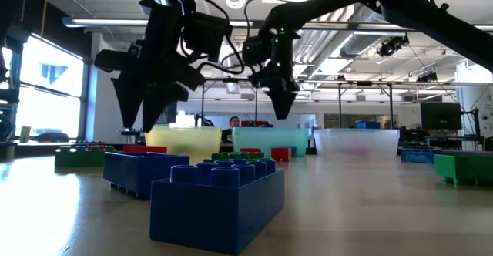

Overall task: Sort & place blocks by color
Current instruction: Put the red game piece into the white bin

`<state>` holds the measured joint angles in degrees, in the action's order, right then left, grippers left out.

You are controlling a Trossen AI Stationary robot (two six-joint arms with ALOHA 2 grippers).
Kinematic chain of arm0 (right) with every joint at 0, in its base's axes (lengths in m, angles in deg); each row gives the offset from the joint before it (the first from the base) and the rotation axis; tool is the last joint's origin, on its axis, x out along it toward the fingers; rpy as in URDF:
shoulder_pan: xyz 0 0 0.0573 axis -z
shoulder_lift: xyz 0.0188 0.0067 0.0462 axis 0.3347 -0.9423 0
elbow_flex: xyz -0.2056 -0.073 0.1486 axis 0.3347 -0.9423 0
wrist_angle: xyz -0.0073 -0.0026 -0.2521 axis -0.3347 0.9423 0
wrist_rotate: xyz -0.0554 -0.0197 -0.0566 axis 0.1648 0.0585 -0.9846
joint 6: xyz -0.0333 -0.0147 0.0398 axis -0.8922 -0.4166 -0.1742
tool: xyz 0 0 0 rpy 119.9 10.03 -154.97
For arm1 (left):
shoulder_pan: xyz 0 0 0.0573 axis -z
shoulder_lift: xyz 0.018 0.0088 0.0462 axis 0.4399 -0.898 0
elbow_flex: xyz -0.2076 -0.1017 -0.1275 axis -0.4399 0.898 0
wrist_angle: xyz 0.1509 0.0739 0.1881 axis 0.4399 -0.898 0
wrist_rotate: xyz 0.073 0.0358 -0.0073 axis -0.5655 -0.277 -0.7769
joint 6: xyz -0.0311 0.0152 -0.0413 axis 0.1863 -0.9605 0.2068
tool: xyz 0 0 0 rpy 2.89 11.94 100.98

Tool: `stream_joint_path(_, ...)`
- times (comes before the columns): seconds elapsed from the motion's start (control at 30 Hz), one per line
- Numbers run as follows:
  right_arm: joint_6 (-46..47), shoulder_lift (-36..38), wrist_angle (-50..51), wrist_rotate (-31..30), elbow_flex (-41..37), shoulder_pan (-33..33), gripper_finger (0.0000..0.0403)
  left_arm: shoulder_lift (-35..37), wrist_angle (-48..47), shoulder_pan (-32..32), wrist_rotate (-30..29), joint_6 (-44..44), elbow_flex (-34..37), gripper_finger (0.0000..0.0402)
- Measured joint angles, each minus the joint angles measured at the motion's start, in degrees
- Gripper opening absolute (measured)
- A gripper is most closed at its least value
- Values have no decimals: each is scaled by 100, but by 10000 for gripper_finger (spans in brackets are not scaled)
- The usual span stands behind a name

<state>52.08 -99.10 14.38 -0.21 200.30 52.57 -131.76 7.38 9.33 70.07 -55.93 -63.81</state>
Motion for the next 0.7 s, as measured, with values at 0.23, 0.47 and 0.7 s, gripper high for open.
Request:
stream_joint_path(0.23, 13, 172, 34, 13, 487, 0, 190, -4, 454, 140, -281, 17, 133, 223)
stream_joint_path(0.47, 147, 328, 102, -8, 593, 0, 190, -4, 683, 207, -279, -242, 199, 223)
stream_joint_path(0.7, 276, 374, 130, 10, 593, -4, 190, -4, 1096, 222, -462, -329, 720, 223)
